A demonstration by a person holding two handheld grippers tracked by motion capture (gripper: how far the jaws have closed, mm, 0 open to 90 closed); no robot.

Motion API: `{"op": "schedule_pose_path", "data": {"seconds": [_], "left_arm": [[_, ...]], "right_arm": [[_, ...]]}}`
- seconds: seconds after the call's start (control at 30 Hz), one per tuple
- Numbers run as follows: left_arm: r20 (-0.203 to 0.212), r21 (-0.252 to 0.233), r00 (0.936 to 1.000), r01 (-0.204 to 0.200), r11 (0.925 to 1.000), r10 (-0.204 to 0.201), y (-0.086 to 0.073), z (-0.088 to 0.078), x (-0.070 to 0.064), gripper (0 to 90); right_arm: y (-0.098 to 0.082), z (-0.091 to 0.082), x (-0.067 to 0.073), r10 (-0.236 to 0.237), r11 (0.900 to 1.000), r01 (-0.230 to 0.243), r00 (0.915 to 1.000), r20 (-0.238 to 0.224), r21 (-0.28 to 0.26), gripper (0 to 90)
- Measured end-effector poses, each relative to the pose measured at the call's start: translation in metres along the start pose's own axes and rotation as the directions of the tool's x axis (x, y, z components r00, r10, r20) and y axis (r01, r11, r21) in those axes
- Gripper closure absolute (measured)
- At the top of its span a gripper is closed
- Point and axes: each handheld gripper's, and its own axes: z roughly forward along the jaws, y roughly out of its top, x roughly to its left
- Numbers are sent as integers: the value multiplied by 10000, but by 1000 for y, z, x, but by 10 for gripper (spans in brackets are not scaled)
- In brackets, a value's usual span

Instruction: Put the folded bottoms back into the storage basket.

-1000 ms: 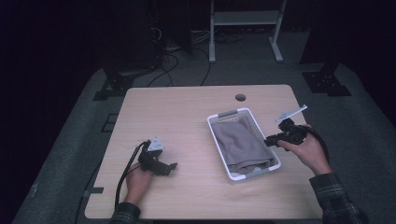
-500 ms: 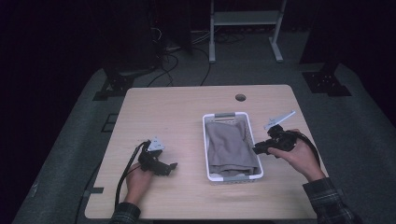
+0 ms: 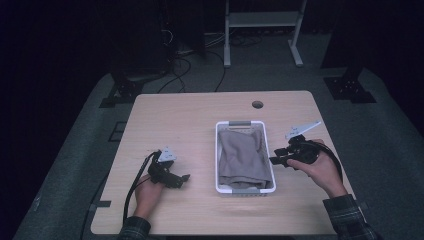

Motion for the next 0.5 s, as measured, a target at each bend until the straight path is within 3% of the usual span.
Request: {"op": "schedule_pose_path", "data": {"seconds": [0.13, 0.17, 0.3, 0.5], "left_arm": [[-1, 3, 10000, -6, 10000, 6, 0, 0, 0, 0], [0, -21, 10000, 23, 10000, -23, 0, 0, 0, 0], [-5, -34, 10000, 37, 10000, -37, 0, 0, 0, 0], [-7, -21, 10000, 20, 10000, -20, 0, 0, 0, 0]], "right_arm": [[-4, -3, -4, 57, 9996, -46, 9992, 401, -278, 474], [-8, -5, -7, 143, 9985, -99, 9966, 814, -534, 445], [-16, -6, -14, 384, 9969, -274, 9878, 1506, -741, 399], [-29, -6, -25, 961, 9928, -822, 9805, 1714, -868, 285]]}}
